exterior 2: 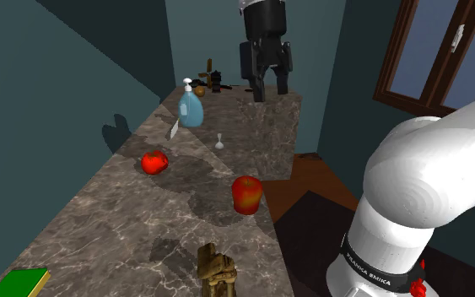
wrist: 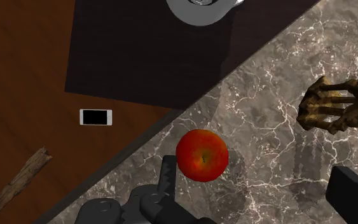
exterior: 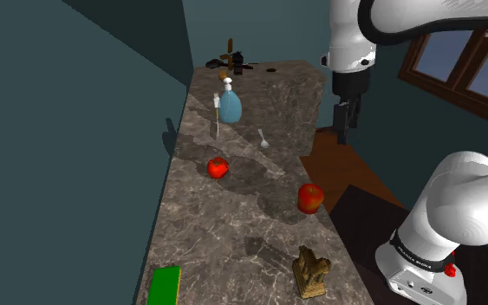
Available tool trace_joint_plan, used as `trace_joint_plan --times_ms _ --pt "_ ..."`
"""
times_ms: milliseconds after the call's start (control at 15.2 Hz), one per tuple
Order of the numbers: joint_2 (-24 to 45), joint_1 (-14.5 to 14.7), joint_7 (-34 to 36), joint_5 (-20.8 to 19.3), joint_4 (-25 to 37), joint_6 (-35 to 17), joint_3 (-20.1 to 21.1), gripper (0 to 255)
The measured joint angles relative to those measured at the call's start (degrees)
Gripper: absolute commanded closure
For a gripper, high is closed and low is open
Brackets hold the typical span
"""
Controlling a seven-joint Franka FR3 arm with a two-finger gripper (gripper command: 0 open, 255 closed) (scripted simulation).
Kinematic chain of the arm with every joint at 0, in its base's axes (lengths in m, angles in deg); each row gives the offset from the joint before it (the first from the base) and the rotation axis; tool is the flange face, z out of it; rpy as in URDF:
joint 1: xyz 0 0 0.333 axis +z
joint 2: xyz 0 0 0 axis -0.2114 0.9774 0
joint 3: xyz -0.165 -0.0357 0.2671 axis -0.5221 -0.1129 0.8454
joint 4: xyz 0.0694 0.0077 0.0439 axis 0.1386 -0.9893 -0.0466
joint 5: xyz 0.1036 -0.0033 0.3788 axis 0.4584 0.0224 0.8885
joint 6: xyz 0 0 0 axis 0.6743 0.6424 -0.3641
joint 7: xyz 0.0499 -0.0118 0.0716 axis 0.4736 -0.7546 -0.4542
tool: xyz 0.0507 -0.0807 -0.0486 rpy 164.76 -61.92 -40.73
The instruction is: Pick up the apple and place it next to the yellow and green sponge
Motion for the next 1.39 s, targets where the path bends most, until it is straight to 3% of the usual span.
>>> trace_joint_plan --times_ms 132,264,660,1056,1386 --pt "-0.6 -0.1 0.0 0.0 -1.4 -1.3 0.0 0" --pt "-2.5 0.0 0.7 0.4 -5.9 -5.8 0.6 0" --pt "-5.1 0.1 3.0 1.8 -18.9 -23.3 2.9 0" --pt "-1.9 0.0 4.8 3.1 -29.6 -43.9 5.3 0" --pt "2.0 0.1 5.3 3.7 -32.1 -51.0 6.2 0"
